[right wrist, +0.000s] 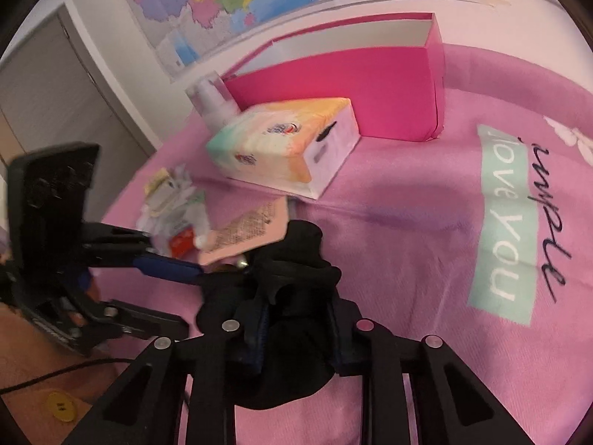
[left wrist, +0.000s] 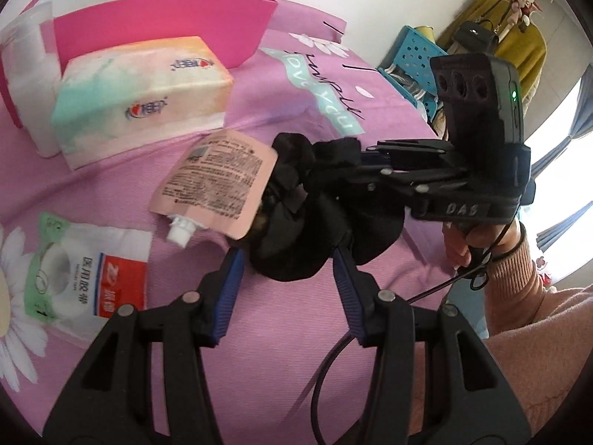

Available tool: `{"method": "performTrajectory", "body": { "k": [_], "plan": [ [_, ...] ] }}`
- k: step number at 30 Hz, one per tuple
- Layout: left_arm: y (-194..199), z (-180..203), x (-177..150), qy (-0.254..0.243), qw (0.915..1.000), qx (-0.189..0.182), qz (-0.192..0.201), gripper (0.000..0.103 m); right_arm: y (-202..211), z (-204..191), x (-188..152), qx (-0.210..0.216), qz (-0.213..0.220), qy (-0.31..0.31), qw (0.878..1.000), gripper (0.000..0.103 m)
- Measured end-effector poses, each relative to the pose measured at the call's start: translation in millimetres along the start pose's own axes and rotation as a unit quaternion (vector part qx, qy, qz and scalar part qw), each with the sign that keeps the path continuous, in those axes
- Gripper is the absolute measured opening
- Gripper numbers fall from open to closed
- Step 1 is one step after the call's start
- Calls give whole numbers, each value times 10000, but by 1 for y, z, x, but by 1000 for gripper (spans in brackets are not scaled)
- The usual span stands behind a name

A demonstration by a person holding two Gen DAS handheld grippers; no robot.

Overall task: Organize soft objects
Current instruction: 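Lift the black cloth and carry it over the pink box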

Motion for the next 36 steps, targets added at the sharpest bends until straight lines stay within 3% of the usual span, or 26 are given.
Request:
{"method": "performTrajectory", "body": {
  "k": [5, 11, 21, 29, 32, 36],
  "plan": [
    [1, 12, 0, -118, 9998, -173, -15, 52, 24, 0, 6, 279, 445, -284, 9982, 19],
    [5, 25, 9, -84, 9981, -609, -13, 52, 59, -3, 24, 247, 946, -315, 9947, 19],
    [17, 42, 32, -120, 9942, -1061, 138, 54, 68, -8, 57, 427, 1384, -259, 9891, 19],
    [46, 55, 87, -341, 9922, -686, 988, 52, 78, -1, 104, 316, 1842, -150, 9823, 19],
    [49, 58, 107, -413, 9911, -491, 1169, 43, 82, 7, 121, 265, 1981, -137, 9797, 19],
    [49, 58, 134, -402, 9899, -268, 1329, 42, 81, 22, 144, 125, 2104, -167, 9774, 19]
  ]
}}
Point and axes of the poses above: each gripper's, at about its wrist camera, not at the fingertips, and y roughly against the way its jaws point, z to its right, x to its top, the point moved 6 cm from there along -y, roughly the way its jaws point, and after that the axes turned 14 degrees about y, right-handed, at the moved point
